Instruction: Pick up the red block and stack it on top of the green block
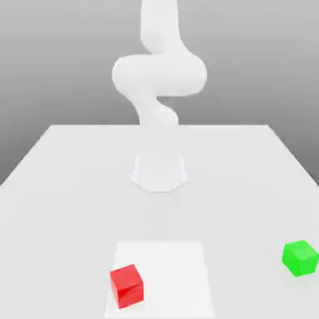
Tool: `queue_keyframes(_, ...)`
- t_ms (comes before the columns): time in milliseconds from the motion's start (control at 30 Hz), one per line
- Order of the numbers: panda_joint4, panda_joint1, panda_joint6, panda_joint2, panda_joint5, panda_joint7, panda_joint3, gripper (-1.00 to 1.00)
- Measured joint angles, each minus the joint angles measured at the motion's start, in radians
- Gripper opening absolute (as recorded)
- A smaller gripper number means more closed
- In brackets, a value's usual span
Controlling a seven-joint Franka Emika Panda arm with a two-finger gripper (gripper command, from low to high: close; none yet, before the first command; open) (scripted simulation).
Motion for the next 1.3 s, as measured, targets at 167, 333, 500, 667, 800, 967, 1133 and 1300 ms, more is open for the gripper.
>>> queue_keyframes(167,-0.047,0.053,0.077,0.188,0.035,-0.136,-0.075,0.00)
queue_keyframes(333,-0.093,0.087,0.152,0.370,0.077,-0.275,-0.130,0.00)
queue_keyframes(500,-0.138,0.105,0.226,0.552,0.112,-0.408,-0.168,0.00)
queue_keyframes(667,-0.184,0.092,0.303,0.730,0.118,-0.520,-0.179,0.00)
queue_keyframes(800,-0.217,0.077,0.371,0.866,0.089,-0.579,-0.185,0.00)
queue_keyframes(967,-0.196,0.028,0.512,1.047,0.167,-0.651,-0.122,0.00)
queue_keyframes(1133,-0.193,0.019,0.526,1.065,0.174,-0.655,-0.112,-1.00)
queue_keyframes(1300,-0.203,0.038,0.477,1.004,0.139,-0.630,-0.137,-1.00)
